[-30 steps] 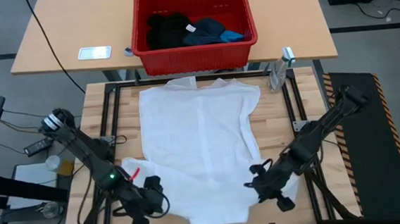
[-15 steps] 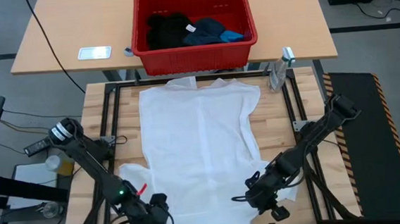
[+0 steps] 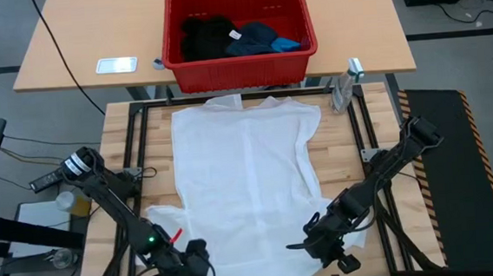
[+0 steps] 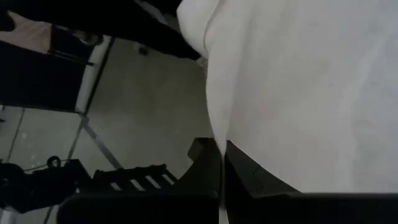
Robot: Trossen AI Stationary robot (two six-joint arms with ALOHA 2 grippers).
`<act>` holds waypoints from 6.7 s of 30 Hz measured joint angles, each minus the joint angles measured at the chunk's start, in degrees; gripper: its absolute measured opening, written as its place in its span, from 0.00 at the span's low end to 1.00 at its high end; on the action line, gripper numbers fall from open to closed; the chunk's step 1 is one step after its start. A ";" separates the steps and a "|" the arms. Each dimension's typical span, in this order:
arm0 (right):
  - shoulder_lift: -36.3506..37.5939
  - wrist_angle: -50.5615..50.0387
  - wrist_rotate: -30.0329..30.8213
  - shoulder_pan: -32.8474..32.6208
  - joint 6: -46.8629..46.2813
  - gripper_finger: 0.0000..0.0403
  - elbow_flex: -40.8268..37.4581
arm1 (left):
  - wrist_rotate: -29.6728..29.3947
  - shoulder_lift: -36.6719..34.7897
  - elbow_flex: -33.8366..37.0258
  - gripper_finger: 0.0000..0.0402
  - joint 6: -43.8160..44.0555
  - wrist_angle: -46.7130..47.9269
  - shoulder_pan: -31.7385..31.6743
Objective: Fold Laundry from Bin
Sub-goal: Fold the white polo shirt
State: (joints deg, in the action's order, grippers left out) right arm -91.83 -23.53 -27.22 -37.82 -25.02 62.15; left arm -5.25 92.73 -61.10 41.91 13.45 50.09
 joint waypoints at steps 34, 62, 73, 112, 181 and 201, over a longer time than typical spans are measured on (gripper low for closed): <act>2.05 -5.01 -0.73 16.31 2.32 0.51 0.00 | 27.66 -11.31 14.00 0.46 16.86 26.85 2.32; 1.97 -3.48 1.09 16.31 0.53 0.51 0.00 | 20.03 -2.89 14.25 0.36 29.54 25.76 14.79; 1.95 -3.23 1.50 16.48 0.92 0.50 0.00 | 19.17 -1.57 9.05 0.01 27.06 32.31 13.82; -35.20 5.84 14.51 44.26 19.02 0.35 47.67 | -19.56 -8.48 -9.01 0.00 9.42 34.44 -4.59; -5.47 -6.85 21.49 25.25 -9.48 0.35 14.16 | -5.60 -30.32 14.36 0.41 -20.02 38.03 -32.52; -6.34 4.55 30.84 19.53 -19.45 0.35 10.58 | 0.67 -30.91 20.39 0.40 -26.17 19.84 -98.61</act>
State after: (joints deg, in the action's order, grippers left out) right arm -98.17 -18.98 3.62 -18.29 -44.47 72.73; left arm -4.57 61.82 -40.71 15.74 33.29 -48.53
